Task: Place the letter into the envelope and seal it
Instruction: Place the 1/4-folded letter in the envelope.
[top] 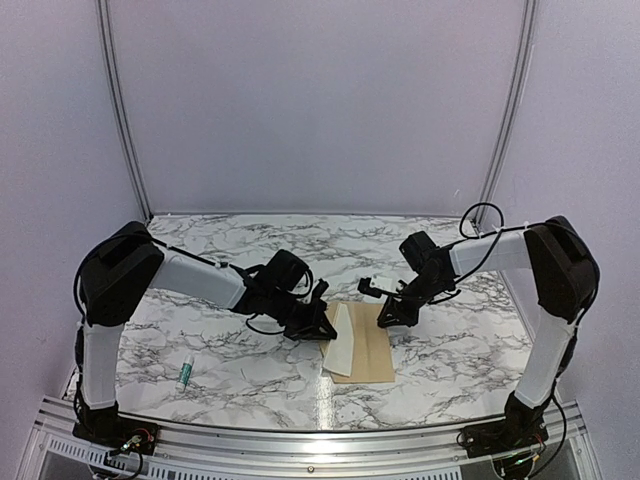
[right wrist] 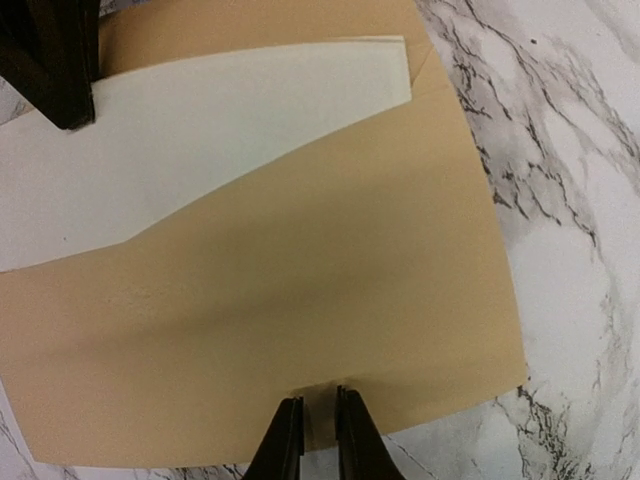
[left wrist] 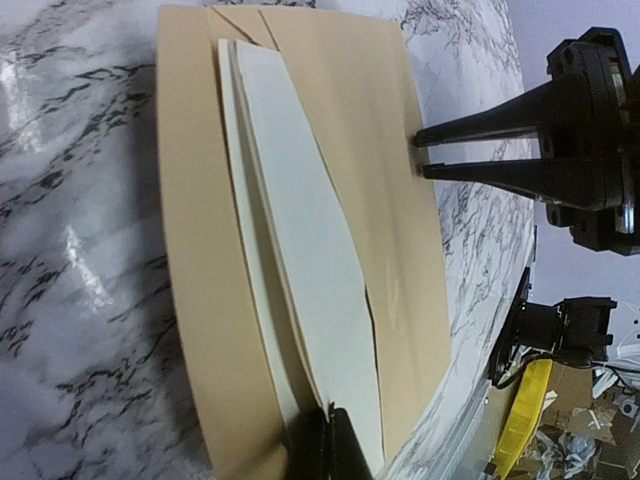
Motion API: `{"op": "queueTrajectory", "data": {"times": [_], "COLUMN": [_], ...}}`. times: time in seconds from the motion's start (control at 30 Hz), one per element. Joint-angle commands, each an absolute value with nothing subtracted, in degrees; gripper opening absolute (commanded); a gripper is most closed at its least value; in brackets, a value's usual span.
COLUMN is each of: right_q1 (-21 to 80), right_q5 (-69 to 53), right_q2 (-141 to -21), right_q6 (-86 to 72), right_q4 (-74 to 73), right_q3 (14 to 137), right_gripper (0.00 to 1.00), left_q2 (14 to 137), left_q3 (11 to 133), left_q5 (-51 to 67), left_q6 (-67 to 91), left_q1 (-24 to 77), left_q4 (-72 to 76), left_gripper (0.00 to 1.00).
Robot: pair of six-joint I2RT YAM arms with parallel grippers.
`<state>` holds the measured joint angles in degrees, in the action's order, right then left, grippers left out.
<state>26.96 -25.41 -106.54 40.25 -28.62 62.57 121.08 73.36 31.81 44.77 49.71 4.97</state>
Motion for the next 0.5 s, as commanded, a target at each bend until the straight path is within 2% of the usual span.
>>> {"op": "queueTrajectory", "data": {"times": [0.0,0.47], "right_q1": [27.04,27.07], "right_q5": [-22.76,-25.02], "right_q2": [-110.22,-109.12], "right_q6": [38.67,37.84], "right_q4": [-30.71,-31.94], "right_q3": [59.90,60.29], "right_gripper": [0.12,0.12], "left_q2": [116.34,115.52], "left_q3": [69.57,65.79], "left_q5": [28.92,25.73], "left_q6": [47.34,52.73], "left_q1": [49.22,50.17], "left_q4": [8.27,16.51], "left_gripper": [0.00,0.00]}}
